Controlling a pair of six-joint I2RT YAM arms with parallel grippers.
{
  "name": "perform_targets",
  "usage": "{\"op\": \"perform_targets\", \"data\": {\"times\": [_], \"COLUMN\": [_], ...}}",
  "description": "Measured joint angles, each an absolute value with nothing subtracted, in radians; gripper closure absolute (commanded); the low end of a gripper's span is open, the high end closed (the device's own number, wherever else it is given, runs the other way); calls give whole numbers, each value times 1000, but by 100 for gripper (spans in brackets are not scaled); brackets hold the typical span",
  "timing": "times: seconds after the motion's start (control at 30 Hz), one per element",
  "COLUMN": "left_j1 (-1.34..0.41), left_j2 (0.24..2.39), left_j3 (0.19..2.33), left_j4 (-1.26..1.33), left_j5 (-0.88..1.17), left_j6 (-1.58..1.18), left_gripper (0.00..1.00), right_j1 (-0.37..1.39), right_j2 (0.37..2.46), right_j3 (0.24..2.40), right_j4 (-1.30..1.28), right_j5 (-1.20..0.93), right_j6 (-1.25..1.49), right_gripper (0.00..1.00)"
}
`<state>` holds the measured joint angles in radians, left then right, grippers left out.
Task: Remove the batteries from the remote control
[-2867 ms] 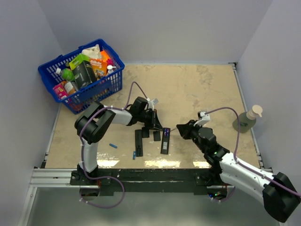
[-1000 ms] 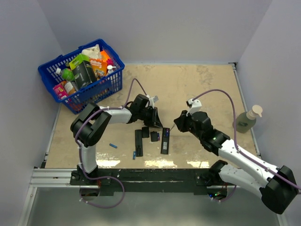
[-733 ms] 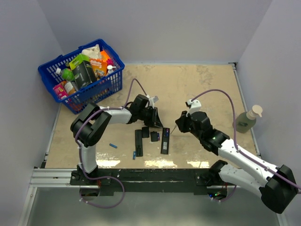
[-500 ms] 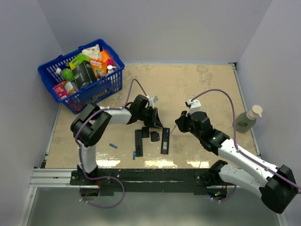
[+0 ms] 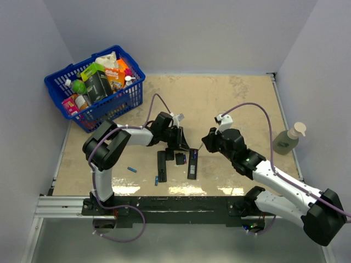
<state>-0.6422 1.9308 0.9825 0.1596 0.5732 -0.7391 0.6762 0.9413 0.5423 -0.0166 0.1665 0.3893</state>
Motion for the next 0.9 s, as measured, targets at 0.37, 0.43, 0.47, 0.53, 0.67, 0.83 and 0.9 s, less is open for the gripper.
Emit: {"op": "perform_targets", "data": {"times": [0.37,0.43,0.47,0.53,0.67,0.83,0.9], "left_j1": [-644,-644,-645,-645,-649,-651,-651], "left_j2": [1934,1934,1934,1934,1934,1934,1934], "left_j3": [955,953,952,951,950,945,940], "left_j4": [197,199,202,204,217,226,227], "left_j5": [592,594,595,596,598,600,601], "left_j6": [-749,-750,-751,-758,-768,-770,-775], "left_gripper": [78,78,78,79,80,80,80], "right_j1": [676,676,676,676,676,676,676], "right_j2": [1013,1015,1015,1015,1015,1015,1021], "right_j3": [542,542,542,542,537,537,537], "right_j4": [34,38,39,42,47,47,46], "right_j5": [168,170,170,172,174,174,175], "right_j6": [378,376,374,372,371,365,363], "right_gripper": [100,100,100,100,100,100,100]}}
